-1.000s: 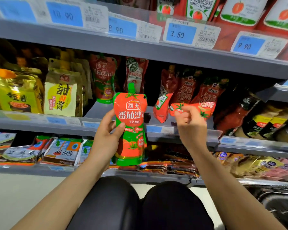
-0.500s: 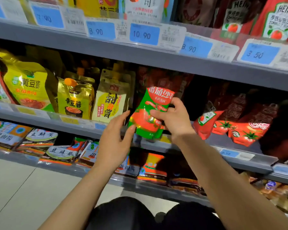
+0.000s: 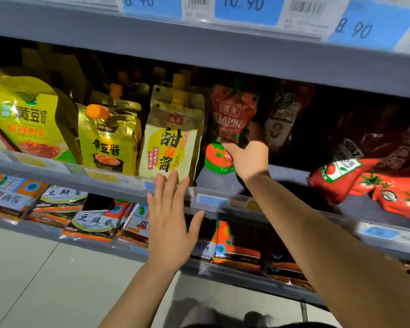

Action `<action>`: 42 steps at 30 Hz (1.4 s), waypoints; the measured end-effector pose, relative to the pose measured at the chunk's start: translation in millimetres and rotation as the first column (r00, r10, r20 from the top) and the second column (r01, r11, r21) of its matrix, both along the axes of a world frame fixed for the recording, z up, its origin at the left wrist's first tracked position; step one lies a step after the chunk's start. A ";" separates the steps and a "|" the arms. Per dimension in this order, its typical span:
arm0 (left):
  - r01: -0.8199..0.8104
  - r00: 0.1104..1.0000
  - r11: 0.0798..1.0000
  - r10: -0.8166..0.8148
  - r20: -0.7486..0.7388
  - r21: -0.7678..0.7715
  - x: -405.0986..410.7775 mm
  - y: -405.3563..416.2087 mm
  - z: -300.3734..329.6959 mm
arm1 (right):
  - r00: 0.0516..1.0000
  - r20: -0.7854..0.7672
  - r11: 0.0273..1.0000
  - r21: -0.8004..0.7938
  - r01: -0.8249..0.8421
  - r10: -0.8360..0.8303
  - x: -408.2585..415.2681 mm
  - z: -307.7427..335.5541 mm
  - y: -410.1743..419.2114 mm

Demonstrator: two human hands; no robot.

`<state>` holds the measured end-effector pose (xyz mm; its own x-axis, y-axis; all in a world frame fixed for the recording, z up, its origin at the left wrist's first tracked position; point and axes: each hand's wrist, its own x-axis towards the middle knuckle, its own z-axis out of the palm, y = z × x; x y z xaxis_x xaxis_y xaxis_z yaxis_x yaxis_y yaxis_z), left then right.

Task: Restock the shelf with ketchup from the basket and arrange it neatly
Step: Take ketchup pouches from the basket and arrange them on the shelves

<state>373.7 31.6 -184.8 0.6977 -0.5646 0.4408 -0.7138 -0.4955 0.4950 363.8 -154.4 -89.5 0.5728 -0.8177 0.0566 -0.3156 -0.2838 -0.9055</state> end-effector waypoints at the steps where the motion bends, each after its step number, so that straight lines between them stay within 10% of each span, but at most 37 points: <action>1: 0.003 1.000 1.000 -0.003 -0.004 -0.001 0.4 1.1 0.8 | 1.000 0.002 1.000 -0.020 -0.009 0.010 0.6 -1.2 0.6; 11: -0.010 0.976 1.000 0.010 -0.218 0.002 -23.6 -4.2 46.9 | 0.999 0.014 0.999 -0.008 -0.043 0.043 -87.7 32.9 13.5; 17: 0.246 0.942 0.959 -0.271 -0.198 -0.142 -102.2 -30.0 114.4 | 0.987 0.084 0.991 -0.010 -0.136 0.136 -195.7 59.9 18.2; 26: 0.664 0.720 0.689 -0.694 0.002 -0.290 -268.1 -88.7 180.5 | 0.945 0.181 0.957 -0.051 0.287 -0.274 -431.8 82.9 21.7; 34: 0.946 0.257 0.229 -0.961 -0.098 0.230 -377.8 -125.6 169.9 | 0.779 -0.003 0.777 -0.072 0.626 -0.627 -589.3 42.1 4.7; 42: 0.781 0.318 0.265 -0.948 0.006 0.565 -406.8 -132.2 115.6 | 0.677 -0.566 0.679 0.258 0.687 -0.470 -643.3 -97.6 -27.9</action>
